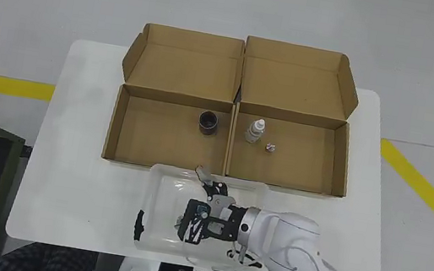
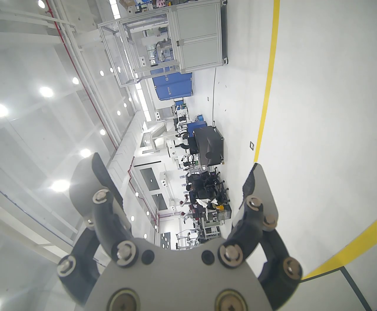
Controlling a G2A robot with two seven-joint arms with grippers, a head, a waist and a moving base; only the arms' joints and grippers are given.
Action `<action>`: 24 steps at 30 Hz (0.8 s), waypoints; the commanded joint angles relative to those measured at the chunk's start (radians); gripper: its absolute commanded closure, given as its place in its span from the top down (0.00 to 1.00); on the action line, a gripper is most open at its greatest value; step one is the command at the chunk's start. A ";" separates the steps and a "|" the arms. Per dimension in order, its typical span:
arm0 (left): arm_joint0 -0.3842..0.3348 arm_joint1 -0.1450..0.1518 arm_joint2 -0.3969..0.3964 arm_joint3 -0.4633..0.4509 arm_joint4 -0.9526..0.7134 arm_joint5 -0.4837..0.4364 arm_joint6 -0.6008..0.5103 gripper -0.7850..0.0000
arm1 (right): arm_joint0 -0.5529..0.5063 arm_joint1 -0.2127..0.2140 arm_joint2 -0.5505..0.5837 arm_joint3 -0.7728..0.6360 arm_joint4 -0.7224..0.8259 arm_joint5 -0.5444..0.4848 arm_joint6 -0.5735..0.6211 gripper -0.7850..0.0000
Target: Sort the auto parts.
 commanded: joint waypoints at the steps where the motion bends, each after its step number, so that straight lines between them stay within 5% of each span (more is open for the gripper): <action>1: 0.000 0.000 0.000 0.000 0.000 0.000 0.000 1.00 | -0.012 0.004 -0.002 -0.004 -0.022 -0.007 -0.010 1.00; 24: 0.000 0.000 0.000 0.000 0.000 0.000 0.000 1.00 | -0.055 0.024 -0.004 0.063 -0.098 -0.024 -0.051 0.85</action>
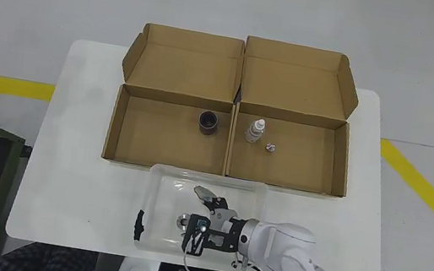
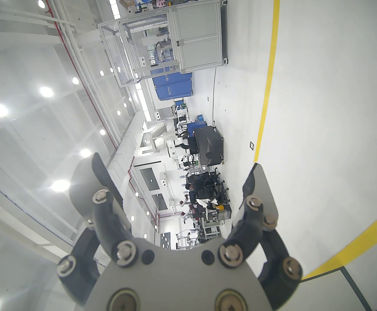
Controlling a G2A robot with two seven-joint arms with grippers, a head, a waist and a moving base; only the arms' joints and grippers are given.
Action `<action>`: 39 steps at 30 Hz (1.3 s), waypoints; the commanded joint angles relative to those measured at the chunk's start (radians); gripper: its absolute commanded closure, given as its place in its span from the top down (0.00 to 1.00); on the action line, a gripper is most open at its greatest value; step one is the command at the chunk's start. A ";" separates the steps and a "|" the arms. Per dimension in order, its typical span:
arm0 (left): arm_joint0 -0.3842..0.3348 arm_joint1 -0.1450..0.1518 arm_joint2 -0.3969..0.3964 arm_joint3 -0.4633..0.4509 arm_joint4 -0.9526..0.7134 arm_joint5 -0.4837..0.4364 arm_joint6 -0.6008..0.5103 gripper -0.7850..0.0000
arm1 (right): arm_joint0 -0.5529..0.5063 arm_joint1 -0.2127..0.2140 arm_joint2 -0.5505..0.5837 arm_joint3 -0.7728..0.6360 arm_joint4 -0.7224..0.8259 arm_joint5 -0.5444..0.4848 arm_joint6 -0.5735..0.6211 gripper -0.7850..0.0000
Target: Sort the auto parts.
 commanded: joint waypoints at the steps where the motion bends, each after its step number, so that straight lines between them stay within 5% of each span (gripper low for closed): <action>1: 0.000 0.000 0.000 0.000 0.000 0.000 0.000 1.00 | 0.003 0.000 -0.004 0.011 0.000 0.001 0.001 0.84; 26: 0.000 0.000 0.000 0.000 0.000 0.000 0.000 1.00 | 0.079 -0.023 -0.103 0.169 0.039 0.045 0.003 0.69; 28: 0.000 0.000 0.000 0.000 0.000 0.000 0.000 1.00 | 0.084 -0.024 -0.110 0.176 0.042 0.046 0.005 0.65; 30: 0.000 0.000 0.000 0.000 0.000 0.000 0.000 1.00 | 0.089 -0.026 -0.116 0.183 0.046 0.044 0.006 0.50; 37: 0.000 0.000 0.000 0.000 0.000 0.000 0.000 1.00 | 0.104 -0.030 -0.127 0.203 0.063 0.049 0.006 0.39; 39: 0.000 0.000 0.000 0.000 0.000 0.000 0.000 1.00 | 0.106 -0.030 -0.127 0.204 0.066 0.049 0.006 0.24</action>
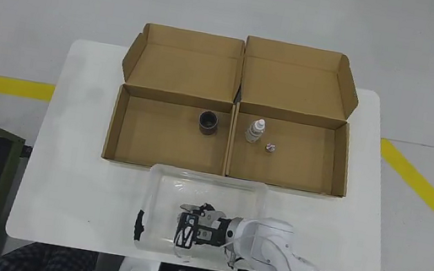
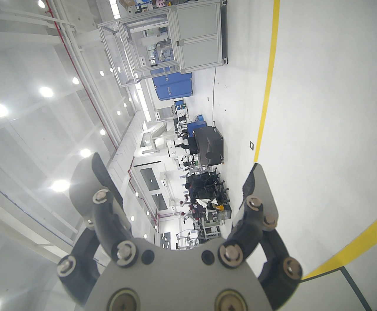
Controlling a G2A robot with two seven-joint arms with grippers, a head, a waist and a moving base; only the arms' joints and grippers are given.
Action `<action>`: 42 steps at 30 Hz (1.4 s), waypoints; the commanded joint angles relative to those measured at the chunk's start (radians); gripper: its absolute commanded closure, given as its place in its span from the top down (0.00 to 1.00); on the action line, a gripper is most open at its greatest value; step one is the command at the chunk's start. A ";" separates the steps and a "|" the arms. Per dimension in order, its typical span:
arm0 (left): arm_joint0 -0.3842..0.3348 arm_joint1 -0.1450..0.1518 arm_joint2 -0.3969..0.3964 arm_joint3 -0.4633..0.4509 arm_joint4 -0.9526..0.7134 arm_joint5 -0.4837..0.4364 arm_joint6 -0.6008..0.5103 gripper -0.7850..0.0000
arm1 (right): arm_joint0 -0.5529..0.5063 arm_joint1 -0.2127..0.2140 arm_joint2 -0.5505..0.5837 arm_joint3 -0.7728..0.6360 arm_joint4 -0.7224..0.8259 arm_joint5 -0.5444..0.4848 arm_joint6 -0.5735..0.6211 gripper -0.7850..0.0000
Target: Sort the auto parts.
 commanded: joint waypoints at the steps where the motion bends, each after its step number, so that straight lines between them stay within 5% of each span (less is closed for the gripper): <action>1: 0.000 0.000 0.000 0.000 0.000 0.000 0.000 1.00 | 0.001 0.000 0.001 0.000 0.002 -0.001 0.000 0.17; 4: 0.000 0.000 0.000 0.000 0.000 0.000 0.000 1.00 | 0.001 0.002 0.004 -0.007 0.011 -0.011 -0.002 0.00; 42: 0.000 0.000 0.000 0.000 0.000 0.000 0.000 1.00 | -0.133 0.072 0.379 -0.214 0.476 -0.099 -0.160 0.00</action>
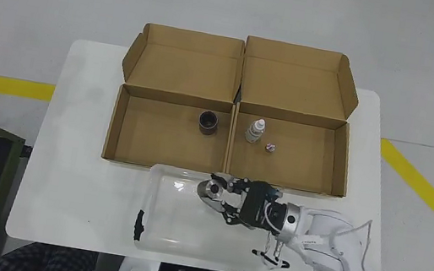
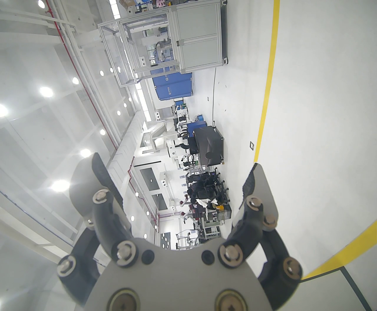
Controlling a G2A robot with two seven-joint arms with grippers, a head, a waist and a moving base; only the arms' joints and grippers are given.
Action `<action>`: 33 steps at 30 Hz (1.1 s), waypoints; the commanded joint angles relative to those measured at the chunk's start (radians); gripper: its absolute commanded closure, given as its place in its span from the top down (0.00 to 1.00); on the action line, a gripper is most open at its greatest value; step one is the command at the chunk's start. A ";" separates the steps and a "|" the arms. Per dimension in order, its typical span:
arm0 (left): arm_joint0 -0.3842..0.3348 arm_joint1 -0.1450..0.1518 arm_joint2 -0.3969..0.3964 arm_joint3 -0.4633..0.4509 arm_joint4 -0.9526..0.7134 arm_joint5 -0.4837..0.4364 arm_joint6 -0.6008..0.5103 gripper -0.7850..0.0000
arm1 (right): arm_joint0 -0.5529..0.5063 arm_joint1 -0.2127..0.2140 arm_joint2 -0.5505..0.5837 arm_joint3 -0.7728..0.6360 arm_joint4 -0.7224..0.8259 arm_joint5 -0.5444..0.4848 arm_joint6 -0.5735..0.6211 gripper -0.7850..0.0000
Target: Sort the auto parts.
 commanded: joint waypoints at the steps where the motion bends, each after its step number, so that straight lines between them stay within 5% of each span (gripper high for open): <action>1: 0.000 0.000 0.000 0.000 0.000 0.000 0.000 1.00 | -0.004 0.003 0.013 -0.004 0.017 -0.002 -0.001 0.00; 17: 0.000 0.000 0.000 0.000 0.000 0.000 0.000 1.00 | 0.008 0.013 0.047 0.016 0.110 -0.009 0.006 0.00; 33: 0.000 0.000 0.000 0.000 0.000 0.000 0.000 1.00 | 0.159 -0.008 -0.080 0.102 0.052 0.105 0.082 0.00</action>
